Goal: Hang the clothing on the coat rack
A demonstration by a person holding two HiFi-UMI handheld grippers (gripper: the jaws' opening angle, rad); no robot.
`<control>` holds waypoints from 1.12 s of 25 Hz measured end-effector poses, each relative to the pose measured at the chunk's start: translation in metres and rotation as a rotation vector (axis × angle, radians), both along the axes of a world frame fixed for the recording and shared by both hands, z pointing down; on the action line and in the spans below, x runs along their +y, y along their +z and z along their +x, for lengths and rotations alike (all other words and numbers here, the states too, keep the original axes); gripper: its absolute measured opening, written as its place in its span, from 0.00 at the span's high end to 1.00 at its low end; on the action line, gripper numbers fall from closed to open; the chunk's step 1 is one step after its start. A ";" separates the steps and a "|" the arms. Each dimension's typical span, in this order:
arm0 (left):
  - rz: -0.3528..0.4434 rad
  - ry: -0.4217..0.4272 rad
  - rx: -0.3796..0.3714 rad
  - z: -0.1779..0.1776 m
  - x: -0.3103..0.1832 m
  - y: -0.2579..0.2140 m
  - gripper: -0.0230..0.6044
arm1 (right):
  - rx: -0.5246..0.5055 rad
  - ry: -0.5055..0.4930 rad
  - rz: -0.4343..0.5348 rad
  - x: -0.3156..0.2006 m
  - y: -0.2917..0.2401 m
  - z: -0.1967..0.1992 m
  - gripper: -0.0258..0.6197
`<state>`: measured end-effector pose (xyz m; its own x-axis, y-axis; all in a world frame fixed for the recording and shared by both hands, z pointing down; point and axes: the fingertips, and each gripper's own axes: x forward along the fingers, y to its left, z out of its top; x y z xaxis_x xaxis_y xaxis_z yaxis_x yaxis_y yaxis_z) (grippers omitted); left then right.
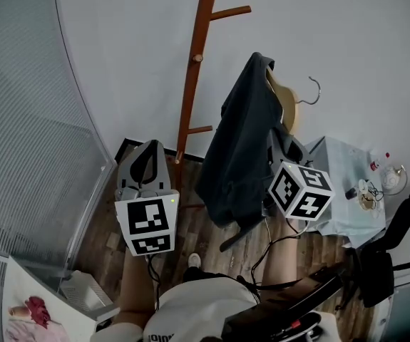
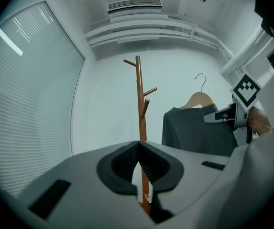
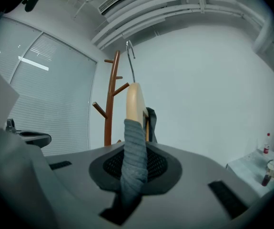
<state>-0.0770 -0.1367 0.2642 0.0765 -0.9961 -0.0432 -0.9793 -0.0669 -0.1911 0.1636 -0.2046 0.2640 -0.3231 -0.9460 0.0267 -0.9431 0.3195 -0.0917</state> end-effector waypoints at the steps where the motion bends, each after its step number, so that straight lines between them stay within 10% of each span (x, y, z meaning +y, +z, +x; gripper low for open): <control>1: 0.006 -0.002 0.003 -0.001 -0.007 -0.002 0.94 | 0.000 -0.001 0.004 -0.008 -0.002 -0.002 0.89; 28: 0.045 0.041 0.010 -0.022 -0.129 -0.025 0.94 | 0.108 -0.009 0.119 -0.109 -0.059 -0.043 0.89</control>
